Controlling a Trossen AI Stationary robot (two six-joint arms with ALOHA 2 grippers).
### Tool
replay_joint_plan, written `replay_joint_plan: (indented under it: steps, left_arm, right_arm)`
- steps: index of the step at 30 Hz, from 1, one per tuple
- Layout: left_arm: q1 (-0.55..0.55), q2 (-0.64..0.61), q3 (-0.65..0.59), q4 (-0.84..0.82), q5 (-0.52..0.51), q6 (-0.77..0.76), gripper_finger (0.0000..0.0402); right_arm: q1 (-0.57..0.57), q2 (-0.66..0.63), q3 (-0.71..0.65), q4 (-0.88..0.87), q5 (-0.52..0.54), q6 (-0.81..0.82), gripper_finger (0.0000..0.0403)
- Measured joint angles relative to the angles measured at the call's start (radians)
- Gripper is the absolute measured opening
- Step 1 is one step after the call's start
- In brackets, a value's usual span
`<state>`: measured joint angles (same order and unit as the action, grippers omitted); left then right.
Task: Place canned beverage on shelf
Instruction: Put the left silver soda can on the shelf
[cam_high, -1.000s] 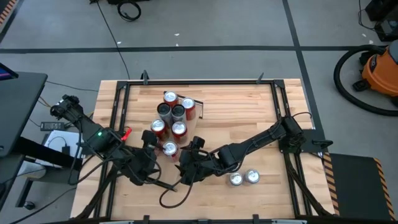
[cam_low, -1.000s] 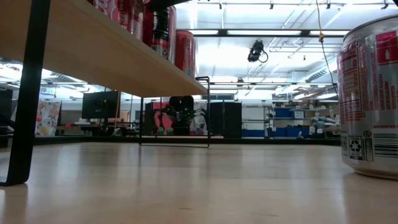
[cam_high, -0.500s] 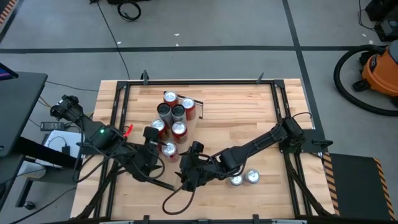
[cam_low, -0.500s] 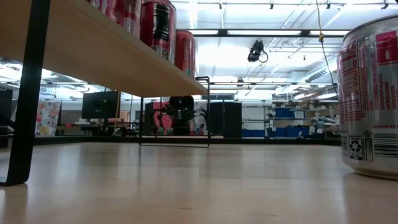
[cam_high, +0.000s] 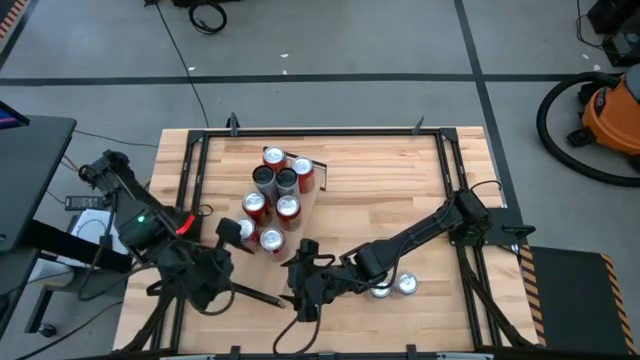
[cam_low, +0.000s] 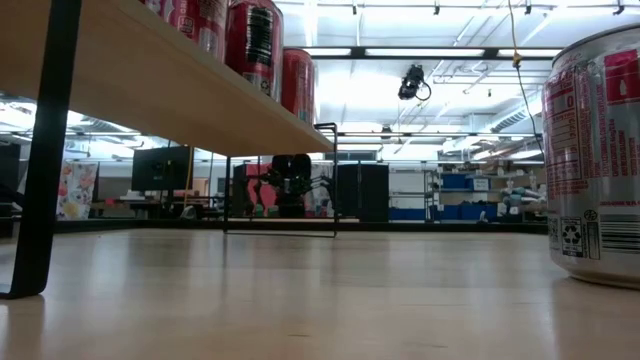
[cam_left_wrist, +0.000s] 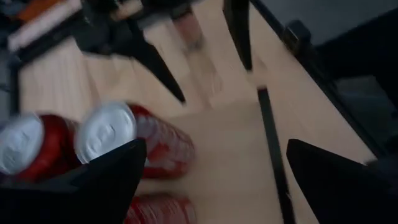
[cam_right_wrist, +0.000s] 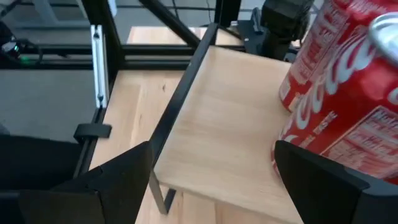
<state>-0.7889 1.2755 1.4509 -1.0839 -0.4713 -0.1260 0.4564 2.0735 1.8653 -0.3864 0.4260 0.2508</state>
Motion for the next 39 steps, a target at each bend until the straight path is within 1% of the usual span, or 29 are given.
replay_joint_plan:
  steps: [2,4,10,13,19,23,25,30,34,36,39]
  left_arm:
    - [-0.016,0.000,0.000,-0.045,0.021,-0.049,0.0400]
    - [-0.025,0.000,0.000,-0.093,0.023,-0.101,0.0400]
    - [-0.057,0.000,0.000,-0.185,0.022,-0.215,0.0400]
    - [-0.076,0.000,0.000,-0.188,0.025,-0.227,0.0400]
    - [-0.098,0.000,-0.001,-0.187,0.024,-0.230,0.0400]
    - [-0.097,0.000,-0.001,-0.188,0.022,-0.239,0.0400]
    - [-0.097,0.000,-0.002,-0.188,0.021,-0.242,0.0400]
    - [-0.095,0.000,-0.002,-0.188,-0.004,-0.230,0.0400]
    - [-0.085,0.000,-0.002,-0.189,-0.006,-0.229,0.0400]
    - [-0.083,0.000,-0.002,-0.189,-0.006,-0.230,0.0400]
    - [-0.083,0.000,-0.002,-0.190,-0.006,-0.230,0.0400]
  right_arm:
    - [0.000,0.000,-0.007,0.005,0.001,-0.004,0.0346]
    - [0.000,0.000,-0.013,0.005,0.025,-0.001,0.0346]
    - [0.000,0.000,-0.014,-0.005,0.024,0.005,0.0346]
    - [0.002,-0.010,-0.014,-0.070,0.025,0.025,0.0346]
    - [0.016,-0.085,-0.013,-0.231,0.030,0.149,0.0346]
    - [0.029,-0.099,-0.009,-0.344,0.026,0.207,0.0346]
    - [0.041,-0.097,0.017,-0.448,0.004,0.267,0.0346]
    - [0.065,-0.097,0.048,-0.692,-0.088,0.531,0.0346]
    - [0.071,-0.097,0.051,-0.834,-0.191,0.727,0.0346]
    - [0.078,-0.097,0.050,-0.886,-0.217,0.780,0.0346]
    - [0.093,-0.097,0.049,-0.975,-0.205,0.816,0.0346]
